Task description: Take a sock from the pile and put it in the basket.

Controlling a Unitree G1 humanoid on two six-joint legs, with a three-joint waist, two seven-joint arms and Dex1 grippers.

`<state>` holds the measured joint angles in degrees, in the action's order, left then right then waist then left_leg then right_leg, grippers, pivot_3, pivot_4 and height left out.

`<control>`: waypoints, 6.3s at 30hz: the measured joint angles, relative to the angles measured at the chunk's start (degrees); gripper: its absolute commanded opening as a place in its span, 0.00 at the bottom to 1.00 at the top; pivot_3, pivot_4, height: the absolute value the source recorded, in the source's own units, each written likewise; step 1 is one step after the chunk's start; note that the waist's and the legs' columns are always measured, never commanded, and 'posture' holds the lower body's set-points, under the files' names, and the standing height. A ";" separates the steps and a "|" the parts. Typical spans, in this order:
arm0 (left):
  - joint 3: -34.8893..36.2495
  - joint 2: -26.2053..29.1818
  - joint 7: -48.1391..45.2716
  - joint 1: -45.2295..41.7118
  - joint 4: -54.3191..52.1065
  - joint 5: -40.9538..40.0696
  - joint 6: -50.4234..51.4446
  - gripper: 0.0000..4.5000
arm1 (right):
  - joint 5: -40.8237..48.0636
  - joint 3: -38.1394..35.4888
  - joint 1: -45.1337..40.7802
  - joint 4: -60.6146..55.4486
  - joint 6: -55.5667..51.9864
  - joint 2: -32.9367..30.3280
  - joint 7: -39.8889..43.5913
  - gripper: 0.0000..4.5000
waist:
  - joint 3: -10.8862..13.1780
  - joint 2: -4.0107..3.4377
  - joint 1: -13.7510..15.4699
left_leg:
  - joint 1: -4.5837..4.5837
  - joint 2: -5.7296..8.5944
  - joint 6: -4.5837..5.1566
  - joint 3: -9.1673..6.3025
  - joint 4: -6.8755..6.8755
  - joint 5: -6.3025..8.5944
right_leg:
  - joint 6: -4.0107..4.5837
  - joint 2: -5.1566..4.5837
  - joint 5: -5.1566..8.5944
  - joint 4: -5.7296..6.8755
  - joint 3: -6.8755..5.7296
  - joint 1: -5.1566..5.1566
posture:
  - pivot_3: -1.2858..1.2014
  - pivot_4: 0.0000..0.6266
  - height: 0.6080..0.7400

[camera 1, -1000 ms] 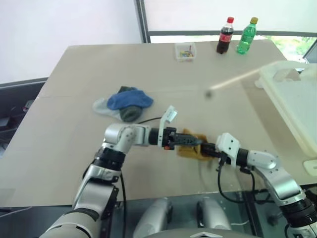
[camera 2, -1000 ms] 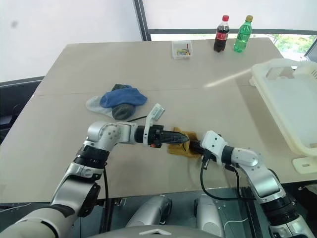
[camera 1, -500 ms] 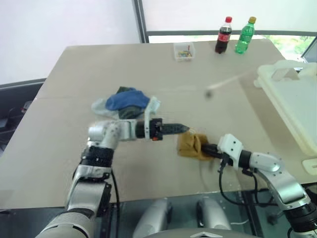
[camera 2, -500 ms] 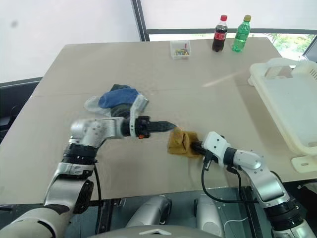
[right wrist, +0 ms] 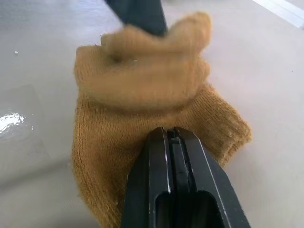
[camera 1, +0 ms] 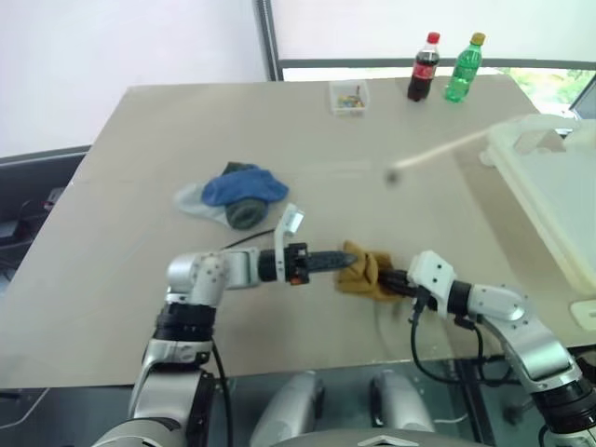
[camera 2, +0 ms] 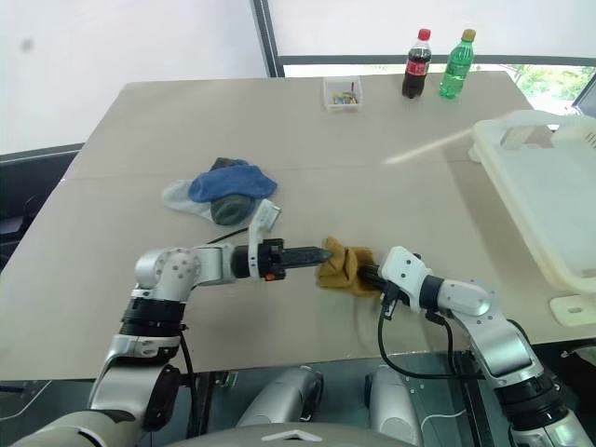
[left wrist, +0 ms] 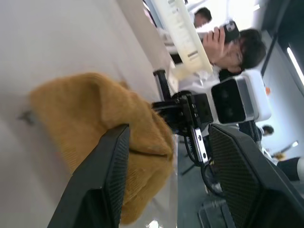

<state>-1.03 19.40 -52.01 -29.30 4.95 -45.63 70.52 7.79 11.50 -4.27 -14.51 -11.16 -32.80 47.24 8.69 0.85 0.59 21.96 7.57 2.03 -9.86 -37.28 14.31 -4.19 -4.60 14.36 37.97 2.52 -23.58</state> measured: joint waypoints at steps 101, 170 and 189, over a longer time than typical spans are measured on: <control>-12.18 7.89 -8.69 9.21 -11.81 19.01 -37.86 0.61 | -0.11 -1.27 5.27 -12.19 -13.06 -1.32 -11.53 0.03 | -0.09 -0.04 0.27 | -0.01 -0.04 0.00 0.01 0.11 0.02 | -0.01 -0.02 0.02 -0.18 -0.01 0.02 | 0.52 0.24 1.00; -6.81 0.82 -4.03 11.97 -12.19 19.65 -55.23 0.61 | 17.50 -41.17 -31.74 25.21 -29.28 -2.43 -40.20 0.00 | -0.21 -0.51 0.02 | 0.56 0.23 -0.16 -0.50 0.12 -0.15 | 0.12 -0.34 0.07 -0.13 -0.62 -0.28 | 0.52 0.24 0.91; -6.21 -0.17 -0.54 15.54 -14.01 19.39 -54.57 0.61 | 10.75 -36.70 -47.82 67.89 -19.17 -9.74 -33.22 1.00 | -0.19 -0.54 -1.21 | 0.54 0.14 0.06 0.02 0.03 -0.02 | 0.09 -0.27 0.05 -0.07 -0.12 -0.39 | 0.52 0.24 0.91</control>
<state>-7.24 19.24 -52.54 -13.77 -9.06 -26.24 15.95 18.54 -25.20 -52.09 53.38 -30.33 -42.53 14.02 8.50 0.30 -0.62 22.50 7.71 2.09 -9.85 -37.25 14.30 -4.10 -4.87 14.41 37.91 2.40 -23.97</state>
